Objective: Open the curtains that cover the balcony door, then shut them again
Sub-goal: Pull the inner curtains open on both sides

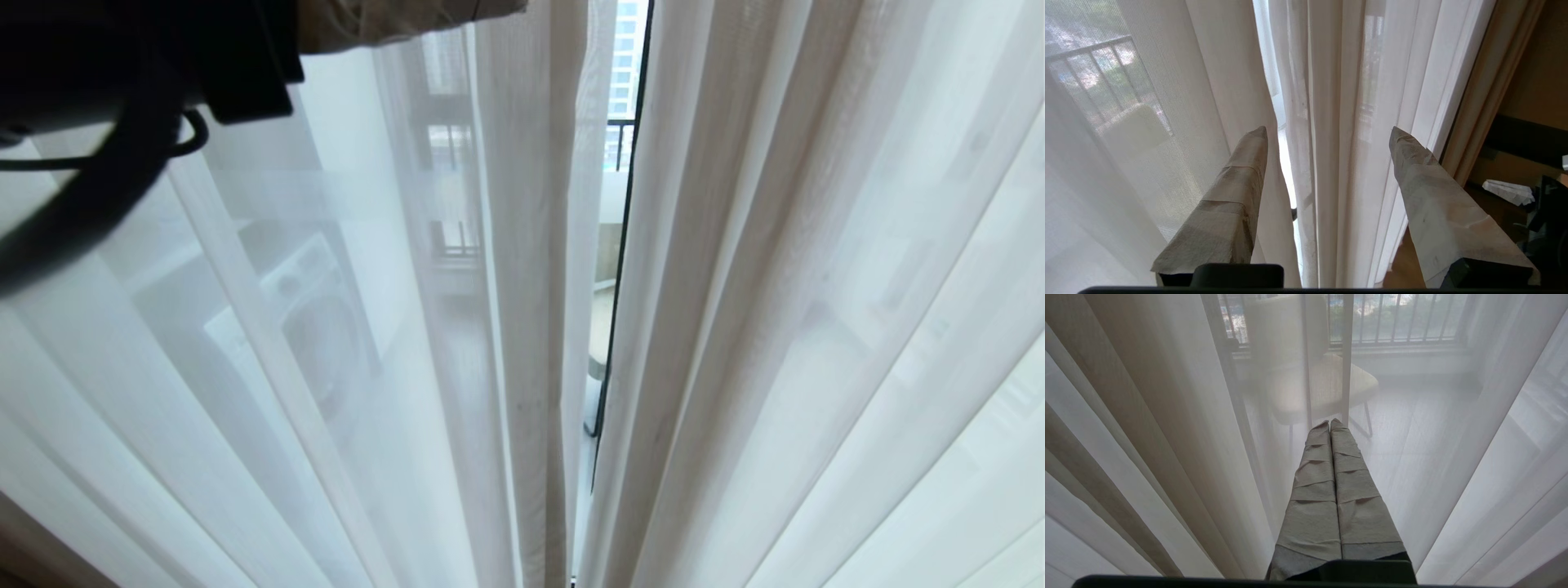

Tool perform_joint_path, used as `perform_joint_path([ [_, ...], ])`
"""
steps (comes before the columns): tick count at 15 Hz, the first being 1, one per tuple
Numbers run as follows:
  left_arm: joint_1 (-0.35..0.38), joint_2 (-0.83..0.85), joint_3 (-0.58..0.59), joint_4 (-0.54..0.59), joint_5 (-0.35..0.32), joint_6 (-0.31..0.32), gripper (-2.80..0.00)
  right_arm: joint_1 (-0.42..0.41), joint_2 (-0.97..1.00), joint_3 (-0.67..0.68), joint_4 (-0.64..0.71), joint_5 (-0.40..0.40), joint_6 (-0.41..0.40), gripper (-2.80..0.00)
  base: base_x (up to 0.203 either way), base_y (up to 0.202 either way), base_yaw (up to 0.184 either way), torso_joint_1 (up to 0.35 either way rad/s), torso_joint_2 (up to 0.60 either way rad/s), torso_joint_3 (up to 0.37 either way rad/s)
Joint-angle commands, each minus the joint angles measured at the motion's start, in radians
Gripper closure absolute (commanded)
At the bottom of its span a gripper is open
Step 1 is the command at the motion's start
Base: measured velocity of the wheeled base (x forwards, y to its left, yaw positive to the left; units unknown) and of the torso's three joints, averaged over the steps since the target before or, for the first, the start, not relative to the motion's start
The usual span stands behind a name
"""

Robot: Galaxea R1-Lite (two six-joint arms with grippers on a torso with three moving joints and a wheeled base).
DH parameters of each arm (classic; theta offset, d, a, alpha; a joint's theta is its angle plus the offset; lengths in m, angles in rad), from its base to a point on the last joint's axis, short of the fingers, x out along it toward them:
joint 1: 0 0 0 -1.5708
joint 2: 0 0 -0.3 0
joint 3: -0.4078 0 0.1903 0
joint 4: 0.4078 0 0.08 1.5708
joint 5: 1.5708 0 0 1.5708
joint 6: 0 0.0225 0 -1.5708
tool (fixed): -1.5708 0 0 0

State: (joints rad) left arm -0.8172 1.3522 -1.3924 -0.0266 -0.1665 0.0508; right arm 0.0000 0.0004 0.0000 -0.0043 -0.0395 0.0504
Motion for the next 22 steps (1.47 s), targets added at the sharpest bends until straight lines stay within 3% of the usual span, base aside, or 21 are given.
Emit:
perform_joint_path([
  [1, -0.026, 0.046, -0.034, -0.001, 0.099, 0.019, -2.80, 0.000, 0.000, 0.000, 0.000, 0.000, 0.000, 0.00, 0.000, 0.000, 0.000, 0.000, 0.00, 0.000],
  [11, -0.085, 0.302, -0.329, -0.002, 0.406, 0.128, -2.80, 0.000, 0.000, 0.000, 0.000, 0.000, 0.000, 0.00, 0.000, 0.000, 0.000, 0.000, 0.00, 0.000],
  [17, -0.098, 0.474, -0.563, -0.002, 0.553, 0.202, -2.80, 0.000, 0.000, 0.000, 0.000, 0.000, 0.000, 0.00, 0.000, 0.000, 0.000, 0.000, 0.00, 0.000],
  [20, -0.099, 0.510, -0.588, -0.048, 0.649, 0.260, -2.80, 0.000, 0.000, 0.000, 0.000, 0.000, 0.000, 0.00, 0.000, 0.000, 0.000, 0.000, 0.00, 0.000],
  [22, -0.099, 0.514, -0.588, -0.053, 0.677, 0.268, -2.80, 0.000, 0.000, 0.000, 0.000, 0.000, 0.000, 0.00, 0.000, 0.000, 0.000, 0.000, 0.00, 0.000],
])
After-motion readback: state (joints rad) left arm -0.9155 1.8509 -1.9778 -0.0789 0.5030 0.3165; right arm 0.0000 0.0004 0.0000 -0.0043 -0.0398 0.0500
